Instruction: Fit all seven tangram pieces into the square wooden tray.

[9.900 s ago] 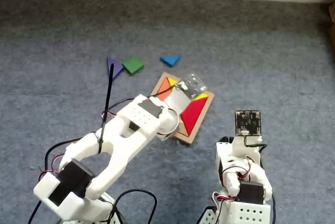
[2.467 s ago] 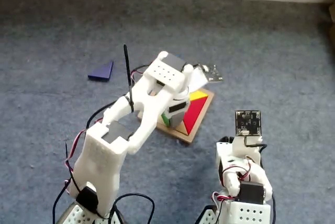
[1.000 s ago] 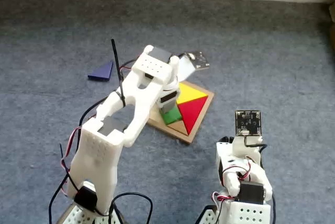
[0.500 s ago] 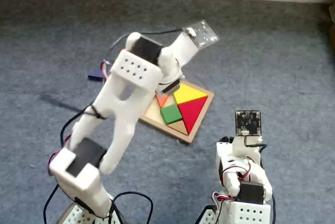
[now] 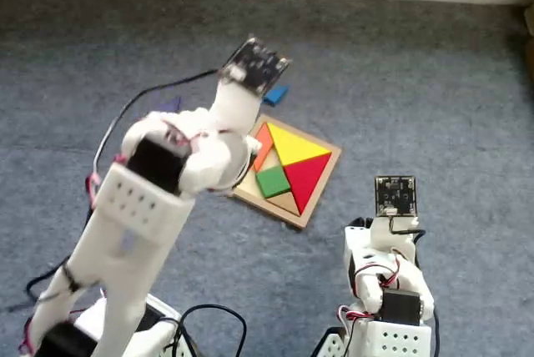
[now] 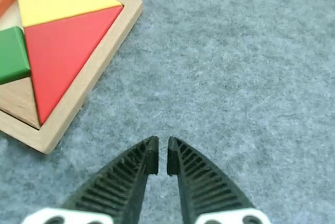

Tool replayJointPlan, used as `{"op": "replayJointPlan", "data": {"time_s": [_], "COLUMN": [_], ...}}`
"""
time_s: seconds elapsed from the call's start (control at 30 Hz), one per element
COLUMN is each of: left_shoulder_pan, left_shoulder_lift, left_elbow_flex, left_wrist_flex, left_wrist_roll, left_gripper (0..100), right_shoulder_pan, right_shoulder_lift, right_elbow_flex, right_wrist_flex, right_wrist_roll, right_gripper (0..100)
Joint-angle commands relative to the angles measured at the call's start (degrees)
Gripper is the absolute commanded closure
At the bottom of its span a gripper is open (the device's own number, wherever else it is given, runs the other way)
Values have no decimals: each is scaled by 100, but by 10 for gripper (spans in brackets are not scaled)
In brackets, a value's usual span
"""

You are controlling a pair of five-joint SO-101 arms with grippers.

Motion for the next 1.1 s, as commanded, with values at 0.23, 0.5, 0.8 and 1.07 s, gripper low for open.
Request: {"op": "replayJointPlan", "data": {"time_s": [0.23,0.5,0.8,1.07], "left_shoulder_pan": [40,-48,-497,-796], "left_shoulder_lift": [-4321,-6167,-7046,-7037], "left_elbow_flex": [5103,6035,6404,6413], "left_wrist_flex": [-3859,-3886,-3877,-3903], "left_wrist_roll": [79,-9,-527,-527], "left_gripper": [994,994,994,994], "right_shoulder_pan": [497,-75,-1051,-1481], "right_shoulder_lift": [-57,13,1657,5886], "right_elbow_flex": [426,-426,-2255,-4989], "right_wrist_flex": [-840,-1851,-2352,-2923], "right_wrist_roll": [-9,-9,-9,-9], "right_gripper": [954,950,950,950]}}
